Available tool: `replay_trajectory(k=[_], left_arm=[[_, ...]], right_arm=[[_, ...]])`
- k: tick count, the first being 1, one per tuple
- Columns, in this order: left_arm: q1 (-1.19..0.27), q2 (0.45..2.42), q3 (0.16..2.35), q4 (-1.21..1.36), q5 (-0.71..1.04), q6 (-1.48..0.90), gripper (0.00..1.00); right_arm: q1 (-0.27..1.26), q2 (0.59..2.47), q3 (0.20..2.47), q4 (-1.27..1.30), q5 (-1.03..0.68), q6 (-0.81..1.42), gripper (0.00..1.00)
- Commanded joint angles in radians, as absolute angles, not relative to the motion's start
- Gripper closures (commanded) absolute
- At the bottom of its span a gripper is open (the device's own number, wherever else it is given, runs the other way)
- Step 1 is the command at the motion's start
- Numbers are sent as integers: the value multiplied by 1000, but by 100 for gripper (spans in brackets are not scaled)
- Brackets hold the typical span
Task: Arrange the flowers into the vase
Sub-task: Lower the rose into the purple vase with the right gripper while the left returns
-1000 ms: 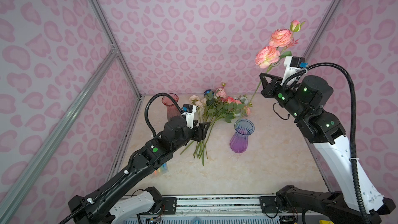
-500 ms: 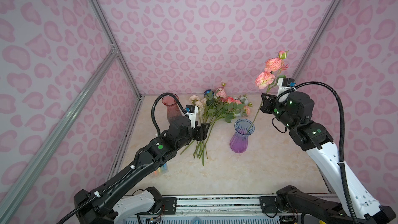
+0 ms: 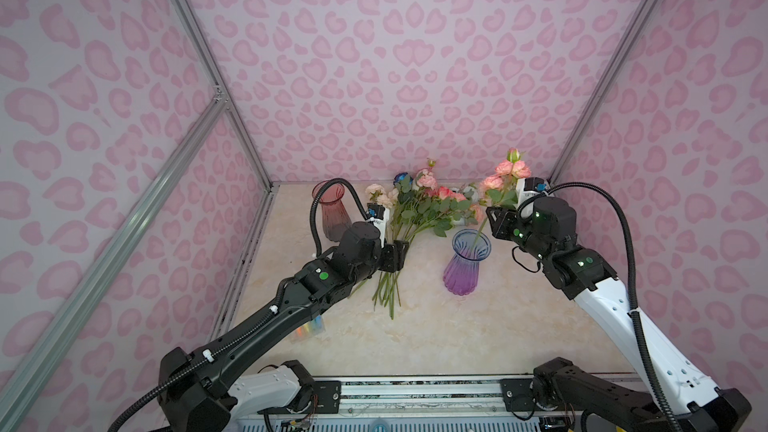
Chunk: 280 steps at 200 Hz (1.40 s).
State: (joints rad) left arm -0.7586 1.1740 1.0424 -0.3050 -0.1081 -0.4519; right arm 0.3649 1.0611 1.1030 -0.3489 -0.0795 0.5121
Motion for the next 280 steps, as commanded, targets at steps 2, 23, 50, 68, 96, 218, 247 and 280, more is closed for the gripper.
replay_trajectory(k=[2,23,50,68,96,218,247,280], left_arm=[[-755,1188,1060,-292,-104,-460,32],[-753,1201,1060,-288,-107,-463,33],[-749,1227,1058,-288,-121,-469,33],[-737,1252,1061,-288,-135,-490,35],[-710,1293,1067,-291,-150,-520,39],[-495,1865,1424,-462,-68,-537,77],[-456,2007,1540,-476,26,-475,72],[-454,2090,1585,-503,7,-447,69]], right_arm=[[364,1043,1102,-347,-81,512,66],[365,1016,1093,-356,-89,518,66],[365,965,1076,-362,-82,533,65],[365,941,1069,-374,-93,542,65],[365,912,1067,-404,-105,538,65],[365,687,941,-518,-91,515,69],[364,693,925,-505,-101,505,68],[364,720,938,-504,-91,474,63]])
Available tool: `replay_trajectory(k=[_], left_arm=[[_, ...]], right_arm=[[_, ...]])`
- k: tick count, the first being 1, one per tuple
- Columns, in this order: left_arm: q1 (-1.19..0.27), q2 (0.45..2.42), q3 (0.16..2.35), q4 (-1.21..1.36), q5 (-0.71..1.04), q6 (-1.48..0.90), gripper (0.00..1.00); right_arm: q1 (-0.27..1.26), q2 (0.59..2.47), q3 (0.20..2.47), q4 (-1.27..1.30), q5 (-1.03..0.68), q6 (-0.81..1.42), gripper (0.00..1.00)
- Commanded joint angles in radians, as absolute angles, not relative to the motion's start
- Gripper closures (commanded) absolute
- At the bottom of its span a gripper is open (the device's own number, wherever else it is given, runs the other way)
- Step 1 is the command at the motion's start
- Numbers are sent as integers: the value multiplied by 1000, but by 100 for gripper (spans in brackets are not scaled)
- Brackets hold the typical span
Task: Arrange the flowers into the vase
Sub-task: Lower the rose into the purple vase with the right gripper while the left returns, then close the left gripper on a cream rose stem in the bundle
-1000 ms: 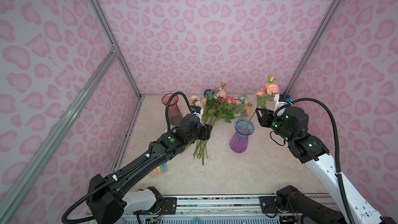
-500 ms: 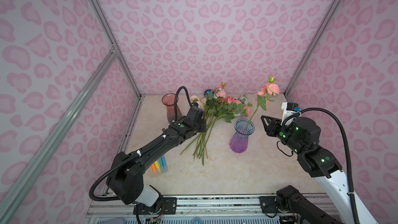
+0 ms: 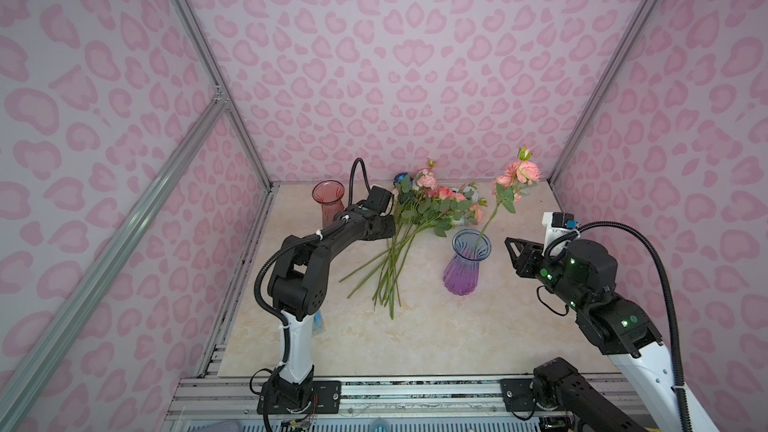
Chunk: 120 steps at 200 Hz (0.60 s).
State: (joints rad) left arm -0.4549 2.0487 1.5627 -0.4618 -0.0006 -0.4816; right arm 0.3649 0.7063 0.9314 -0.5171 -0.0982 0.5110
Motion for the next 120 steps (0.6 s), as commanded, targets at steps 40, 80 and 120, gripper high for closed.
replay_trajectory(k=[40,80,120], left_arm=[[-452,2146,1598,-522,-52,-474,77],[-450,2149,1591,-500,-17,-468,88],[-449,2087,1601,-528,-20,-420,94]], right_arm=[[365,736,968,-493,-87,453,62],[364,753,977,-492,-99,453,63],[365,743,968,-491,-96,460,63]])
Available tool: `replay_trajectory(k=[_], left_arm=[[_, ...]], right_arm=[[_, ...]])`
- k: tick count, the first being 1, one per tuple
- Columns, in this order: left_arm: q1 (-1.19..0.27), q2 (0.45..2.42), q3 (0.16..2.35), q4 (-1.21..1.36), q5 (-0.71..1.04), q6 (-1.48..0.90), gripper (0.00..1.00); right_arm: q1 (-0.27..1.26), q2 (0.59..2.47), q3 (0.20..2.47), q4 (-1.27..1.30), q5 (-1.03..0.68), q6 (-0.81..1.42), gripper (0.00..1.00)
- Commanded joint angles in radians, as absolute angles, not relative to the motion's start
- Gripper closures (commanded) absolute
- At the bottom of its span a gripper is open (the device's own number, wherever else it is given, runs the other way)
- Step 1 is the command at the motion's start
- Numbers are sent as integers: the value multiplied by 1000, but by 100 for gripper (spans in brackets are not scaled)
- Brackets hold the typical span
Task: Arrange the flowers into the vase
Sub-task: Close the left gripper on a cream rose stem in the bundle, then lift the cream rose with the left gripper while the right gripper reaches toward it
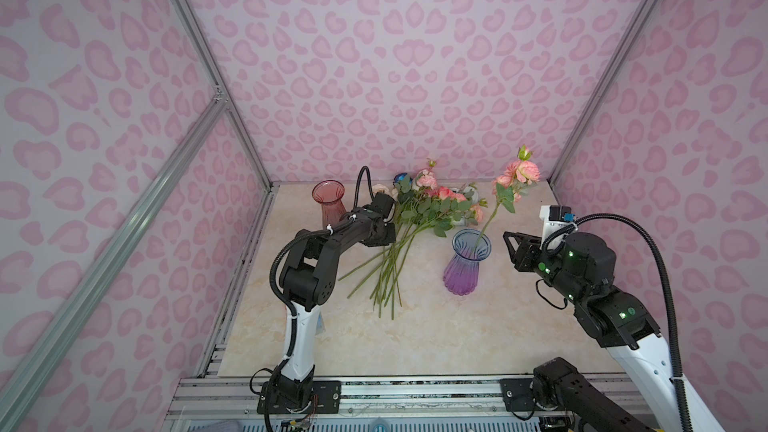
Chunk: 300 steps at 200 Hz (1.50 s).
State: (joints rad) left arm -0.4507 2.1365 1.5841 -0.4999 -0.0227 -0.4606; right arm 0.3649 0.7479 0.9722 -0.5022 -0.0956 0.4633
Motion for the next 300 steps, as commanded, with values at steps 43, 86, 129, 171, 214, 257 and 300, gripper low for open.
replay_trajectory(k=[43,86,129,171,214,257,300], left_arm=[[-450,1949,1577,-539,25,-410,97],[-449,1760,1528,-532,45,-419,96],[-471,1532,1371,-415,97,-427,96],[-650,1340,1207,-270,-13,-352,96],[-799,1256,1146,-124,-79,-338,97],[-869,1257,1207,-113,-71,-308,96],[-909,1229,1203,-88,-68,-301,96]], right_arm=[[365,732,951,-468,-103,418,62],[365,746,986,-469,-64,350,61],[365,725,1003,-452,-157,327,61],[376,691,1012,-393,-265,377,60],[582,793,1011,-219,-228,465,52],[717,981,1081,-139,-179,522,47],[719,1098,1115,-56,-232,578,54]])
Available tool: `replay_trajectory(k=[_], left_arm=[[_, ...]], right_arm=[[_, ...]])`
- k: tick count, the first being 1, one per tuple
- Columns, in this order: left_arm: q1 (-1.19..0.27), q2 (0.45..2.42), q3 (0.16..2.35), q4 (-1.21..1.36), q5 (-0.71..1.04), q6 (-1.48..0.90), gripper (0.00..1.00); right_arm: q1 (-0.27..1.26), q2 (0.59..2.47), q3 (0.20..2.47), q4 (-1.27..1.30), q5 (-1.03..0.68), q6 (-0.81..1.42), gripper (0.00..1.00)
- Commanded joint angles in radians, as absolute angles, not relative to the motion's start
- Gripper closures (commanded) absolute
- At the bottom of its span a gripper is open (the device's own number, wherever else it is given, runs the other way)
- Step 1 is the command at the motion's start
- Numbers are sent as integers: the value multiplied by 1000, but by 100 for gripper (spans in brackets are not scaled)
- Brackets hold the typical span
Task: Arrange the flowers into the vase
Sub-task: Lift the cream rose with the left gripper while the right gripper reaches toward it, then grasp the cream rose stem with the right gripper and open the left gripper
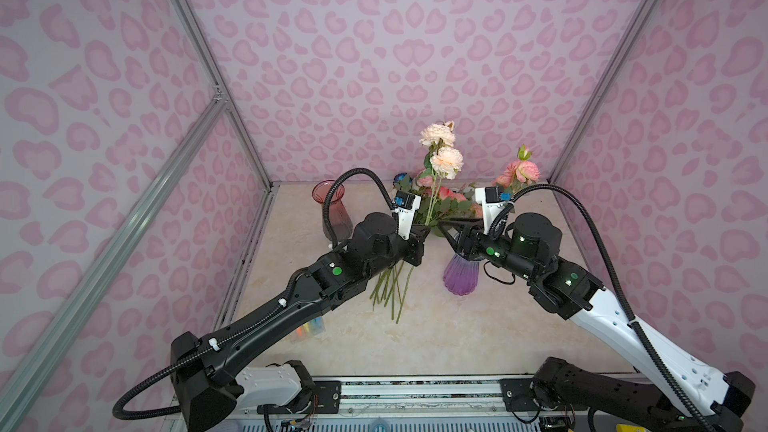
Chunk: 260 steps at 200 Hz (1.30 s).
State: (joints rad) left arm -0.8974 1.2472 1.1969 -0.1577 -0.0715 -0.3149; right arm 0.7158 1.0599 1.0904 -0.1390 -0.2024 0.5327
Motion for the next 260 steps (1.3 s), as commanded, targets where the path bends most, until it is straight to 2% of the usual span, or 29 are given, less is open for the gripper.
replay_trajectory(k=[1,32,71,115,124,149,177,213,260], left_arm=[[-910,1228,1202,-89,-68,-300,96],[-922,1212,1183,-76,-65,-294,96],[-924,1207,1155,-67,-43,-305,96],[-923,1185,1139,-75,-58,-292,96],[-923,1179,1136,-75,-67,-290,89],[-923,1158,1133,-100,-89,-292,58],[-924,1062,1067,-111,-148,-299,43],[-922,899,908,-106,-351,-349,33],[-917,793,809,-152,-433,-376,32]], right_arm=[[719,1099,1114,-54,-233,579,54],[717,1128,1111,-13,-244,617,57],[718,1172,1111,31,-277,677,86],[732,1192,1113,52,-292,694,96],[738,1193,1117,48,-286,688,98],[743,1197,1157,8,-258,660,100],[741,1214,1293,-117,-204,564,100],[731,1279,1569,-305,-103,389,100],[729,1314,1768,-396,169,171,100]])
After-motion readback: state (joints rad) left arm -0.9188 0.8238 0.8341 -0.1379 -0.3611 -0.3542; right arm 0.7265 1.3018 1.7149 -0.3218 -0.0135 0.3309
